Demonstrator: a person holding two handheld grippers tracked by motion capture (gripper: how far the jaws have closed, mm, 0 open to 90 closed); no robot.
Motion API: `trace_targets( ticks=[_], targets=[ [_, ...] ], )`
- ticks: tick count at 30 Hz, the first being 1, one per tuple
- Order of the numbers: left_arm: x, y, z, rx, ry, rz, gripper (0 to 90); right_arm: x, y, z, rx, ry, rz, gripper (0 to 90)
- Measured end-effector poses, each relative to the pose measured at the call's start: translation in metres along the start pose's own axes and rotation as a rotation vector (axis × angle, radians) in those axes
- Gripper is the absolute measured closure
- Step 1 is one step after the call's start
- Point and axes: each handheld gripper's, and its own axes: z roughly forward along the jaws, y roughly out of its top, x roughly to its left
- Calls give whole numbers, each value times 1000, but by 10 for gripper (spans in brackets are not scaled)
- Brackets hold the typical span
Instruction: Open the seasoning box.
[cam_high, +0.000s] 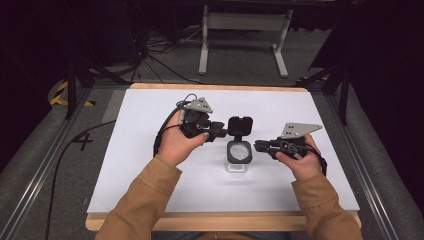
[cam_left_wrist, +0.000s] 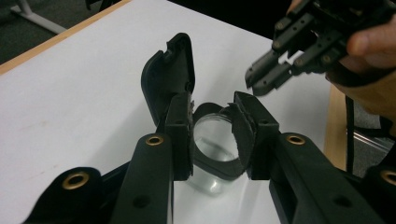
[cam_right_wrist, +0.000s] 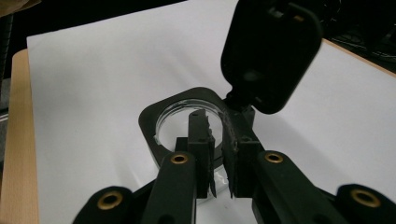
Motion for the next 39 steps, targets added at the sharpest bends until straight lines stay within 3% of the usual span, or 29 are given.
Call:
trace_targets(
  ticks=[13, 20, 26, 29, 32, 39],
  targets=[
    [5, -34, -39, 16, 72, -44, 610, -21, -5, -16, -5, -25, 47, 782],
    [13, -66, -54, 24, 104, -84, 575, -34, -14, -29, 1, -69, 88, 748],
    [22, -85, -59, 50, 130, -111, 525, -45, -24, -35, 11, -100, 124, 730],
    [30, -96, -61, 121, 171, -105, 469, -51, -30, -35, 19, -107, 152, 712],
    [38, -105, -61, 118, 173, -134, 446, -55, -35, -35, 31, -113, 163, 684],
    [57, -129, -53, 147, 178, -157, 361, -67, -48, -35, 67, -153, 195, 598]
  ],
)
